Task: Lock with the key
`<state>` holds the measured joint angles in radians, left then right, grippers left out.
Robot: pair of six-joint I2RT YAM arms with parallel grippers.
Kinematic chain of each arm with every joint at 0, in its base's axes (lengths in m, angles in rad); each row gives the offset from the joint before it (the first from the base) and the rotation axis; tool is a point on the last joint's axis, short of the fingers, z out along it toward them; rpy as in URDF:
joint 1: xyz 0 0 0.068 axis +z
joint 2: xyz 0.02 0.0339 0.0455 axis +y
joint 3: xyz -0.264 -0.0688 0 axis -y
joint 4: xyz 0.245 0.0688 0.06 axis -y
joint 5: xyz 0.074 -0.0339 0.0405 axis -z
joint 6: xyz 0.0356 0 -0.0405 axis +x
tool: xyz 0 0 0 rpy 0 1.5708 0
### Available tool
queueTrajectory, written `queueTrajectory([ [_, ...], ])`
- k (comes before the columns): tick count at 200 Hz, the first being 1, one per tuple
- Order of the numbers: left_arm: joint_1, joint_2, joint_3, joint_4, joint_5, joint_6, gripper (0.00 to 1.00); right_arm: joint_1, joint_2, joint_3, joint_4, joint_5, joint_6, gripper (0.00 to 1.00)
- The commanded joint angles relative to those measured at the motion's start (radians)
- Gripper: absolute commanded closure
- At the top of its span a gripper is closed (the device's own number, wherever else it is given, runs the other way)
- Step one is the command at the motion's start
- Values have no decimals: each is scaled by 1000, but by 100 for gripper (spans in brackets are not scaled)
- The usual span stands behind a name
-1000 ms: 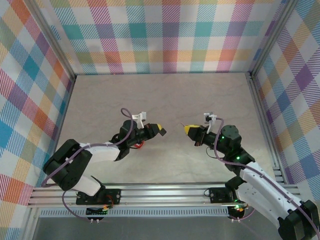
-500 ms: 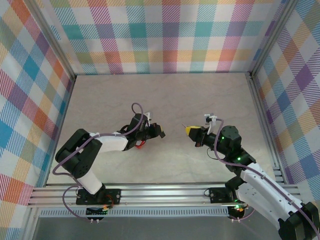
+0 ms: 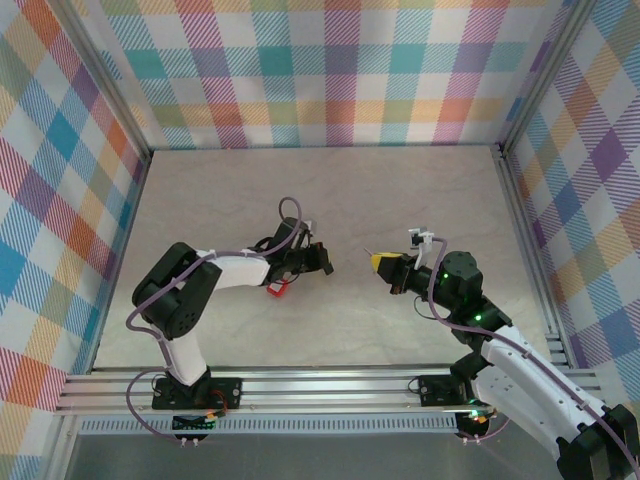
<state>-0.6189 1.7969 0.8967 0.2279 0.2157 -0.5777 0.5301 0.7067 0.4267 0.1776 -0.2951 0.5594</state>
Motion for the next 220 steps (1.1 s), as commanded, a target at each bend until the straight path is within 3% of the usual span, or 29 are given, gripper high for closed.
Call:
queueTrajectory([
  [1,6,32,41,-105,-32,55,100,-1,-13,32,0,0,-26,100],
  [69,5,61,104,-218,-90,110,100,-1,-10,30,-5,-4,-25,100],
  [178,5,71,154,-281,-113,150,72,-1,-6,28,-6,-5,-20,100],
  [220,5,57,184,-308,-136,165,66,-1,7,26,-1,-7,-13,100],
])
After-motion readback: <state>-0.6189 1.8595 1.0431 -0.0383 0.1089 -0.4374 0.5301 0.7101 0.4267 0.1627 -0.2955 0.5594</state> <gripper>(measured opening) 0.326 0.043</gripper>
